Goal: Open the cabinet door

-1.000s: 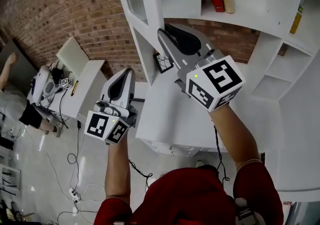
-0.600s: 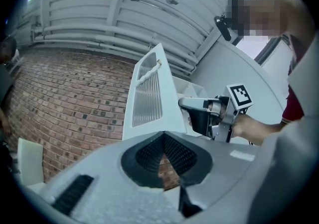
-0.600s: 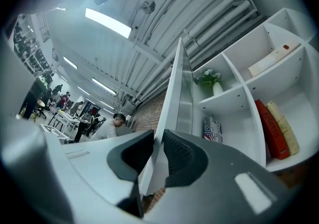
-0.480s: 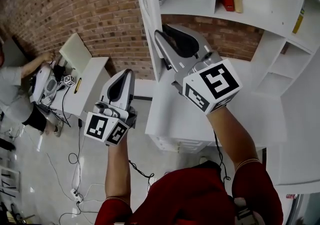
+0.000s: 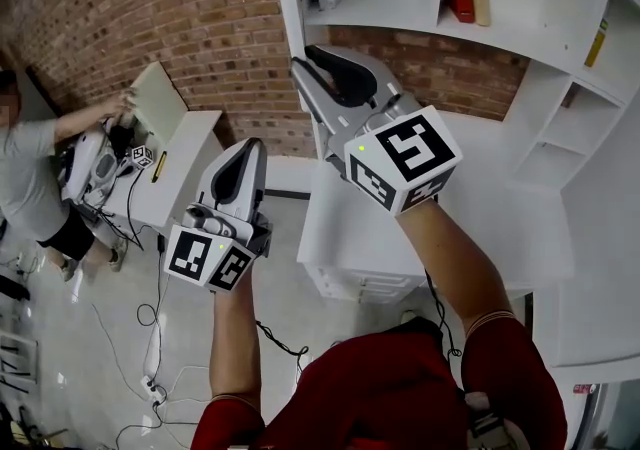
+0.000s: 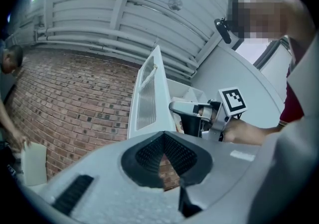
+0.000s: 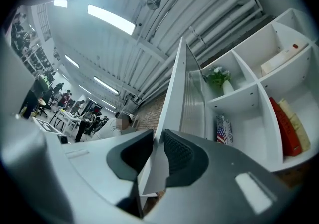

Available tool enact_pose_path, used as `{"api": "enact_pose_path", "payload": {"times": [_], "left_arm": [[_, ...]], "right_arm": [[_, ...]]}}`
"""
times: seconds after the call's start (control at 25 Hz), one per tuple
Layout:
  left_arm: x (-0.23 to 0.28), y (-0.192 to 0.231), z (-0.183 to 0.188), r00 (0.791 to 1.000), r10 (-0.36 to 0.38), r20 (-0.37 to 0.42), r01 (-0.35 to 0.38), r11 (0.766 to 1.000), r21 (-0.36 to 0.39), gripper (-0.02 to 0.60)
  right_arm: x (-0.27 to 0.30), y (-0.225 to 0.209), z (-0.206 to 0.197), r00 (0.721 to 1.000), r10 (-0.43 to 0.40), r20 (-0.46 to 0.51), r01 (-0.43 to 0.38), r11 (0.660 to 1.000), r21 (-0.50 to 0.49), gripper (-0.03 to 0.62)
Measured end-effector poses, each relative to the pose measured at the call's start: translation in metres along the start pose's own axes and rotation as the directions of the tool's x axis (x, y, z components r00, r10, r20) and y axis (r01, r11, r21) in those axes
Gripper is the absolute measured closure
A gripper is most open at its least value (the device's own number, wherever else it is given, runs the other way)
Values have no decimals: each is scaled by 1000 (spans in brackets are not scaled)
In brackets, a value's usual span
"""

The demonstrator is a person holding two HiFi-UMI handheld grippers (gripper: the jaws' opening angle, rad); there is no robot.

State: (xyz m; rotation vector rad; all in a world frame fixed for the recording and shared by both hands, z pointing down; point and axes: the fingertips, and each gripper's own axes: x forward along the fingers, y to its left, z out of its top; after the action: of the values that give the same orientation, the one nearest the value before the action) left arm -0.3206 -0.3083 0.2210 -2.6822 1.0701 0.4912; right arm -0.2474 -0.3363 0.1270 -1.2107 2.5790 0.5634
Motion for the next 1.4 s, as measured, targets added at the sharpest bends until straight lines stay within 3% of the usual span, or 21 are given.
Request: {"api": "enact_pose_path", "payload": {"times": [0.48,0.68,1.4], "left_arm": [[-18,9,7,1000,14,-18,-14,1000,21,581],[-21,7,7,1000,8,-20,-8,1000,15,581],[0,-29,7,999,-49,1,49,999,-19,581]], "right_arm": [[42,34,-13,996,83,-47,-83,997,-9,490],[47,32,-28,994,74,-76,-74,997,5,520],[-45,11,-32,996,78,-49,-79,997,-9,571]]}}
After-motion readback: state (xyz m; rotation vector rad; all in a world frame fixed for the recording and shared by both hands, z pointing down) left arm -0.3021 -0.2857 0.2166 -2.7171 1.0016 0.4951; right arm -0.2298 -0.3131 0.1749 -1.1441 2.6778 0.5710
